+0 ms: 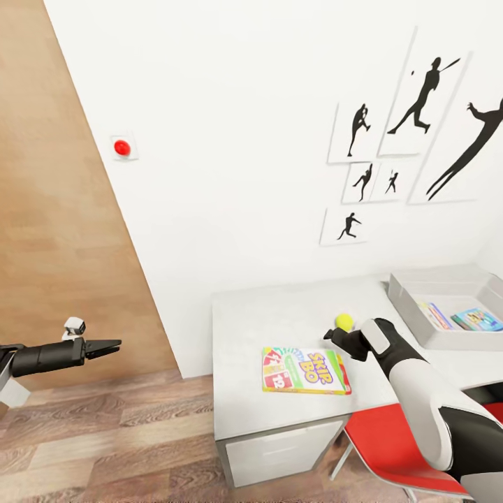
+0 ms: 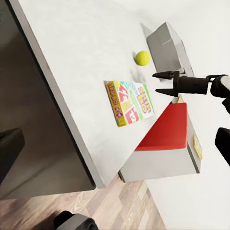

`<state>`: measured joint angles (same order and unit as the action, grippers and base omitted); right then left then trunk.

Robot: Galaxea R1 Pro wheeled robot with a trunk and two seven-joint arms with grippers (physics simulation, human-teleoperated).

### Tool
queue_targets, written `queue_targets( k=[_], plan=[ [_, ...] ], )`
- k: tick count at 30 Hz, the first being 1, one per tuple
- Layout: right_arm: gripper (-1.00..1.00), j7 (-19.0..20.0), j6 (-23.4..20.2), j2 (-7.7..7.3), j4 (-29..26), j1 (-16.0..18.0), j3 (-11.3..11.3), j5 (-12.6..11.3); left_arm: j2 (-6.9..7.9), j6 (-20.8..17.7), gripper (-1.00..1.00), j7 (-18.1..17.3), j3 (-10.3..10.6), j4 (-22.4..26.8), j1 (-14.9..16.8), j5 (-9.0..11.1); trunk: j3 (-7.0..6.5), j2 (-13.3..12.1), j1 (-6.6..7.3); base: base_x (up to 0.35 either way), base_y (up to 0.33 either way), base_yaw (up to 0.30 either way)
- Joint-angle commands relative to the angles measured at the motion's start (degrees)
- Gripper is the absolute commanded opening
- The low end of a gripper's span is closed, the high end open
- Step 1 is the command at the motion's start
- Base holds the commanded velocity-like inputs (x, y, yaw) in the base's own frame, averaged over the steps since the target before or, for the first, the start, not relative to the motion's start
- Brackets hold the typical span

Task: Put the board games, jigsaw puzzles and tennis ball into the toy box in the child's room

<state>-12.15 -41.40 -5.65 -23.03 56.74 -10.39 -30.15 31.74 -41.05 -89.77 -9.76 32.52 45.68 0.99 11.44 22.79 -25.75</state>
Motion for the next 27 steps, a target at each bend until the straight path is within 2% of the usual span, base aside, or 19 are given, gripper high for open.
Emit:
queue_targets(
  k=[1, 27],
  plan=[
    [1.00, -0.5, -0.2, 0.02, -0.1, 0.0, -0.2, -0.6, 0.01, -0.6, 1.00, -0.2, 0.0, 0.0, 0.0, 0.0, 0.21, 0.1, -0.03, 0.000, 0.000, 0.000],
    [1.00, -0.7, -0.1, 0.18, 0.0, 0.0, -0.2, -0.7, 0.07, -0.6, 1.00, -0.2, 0.0, 0.0, 0.1, 0.0, 2.67, 0.1, -0.03, 0.000, 0.000, 0.000]
  ],
)
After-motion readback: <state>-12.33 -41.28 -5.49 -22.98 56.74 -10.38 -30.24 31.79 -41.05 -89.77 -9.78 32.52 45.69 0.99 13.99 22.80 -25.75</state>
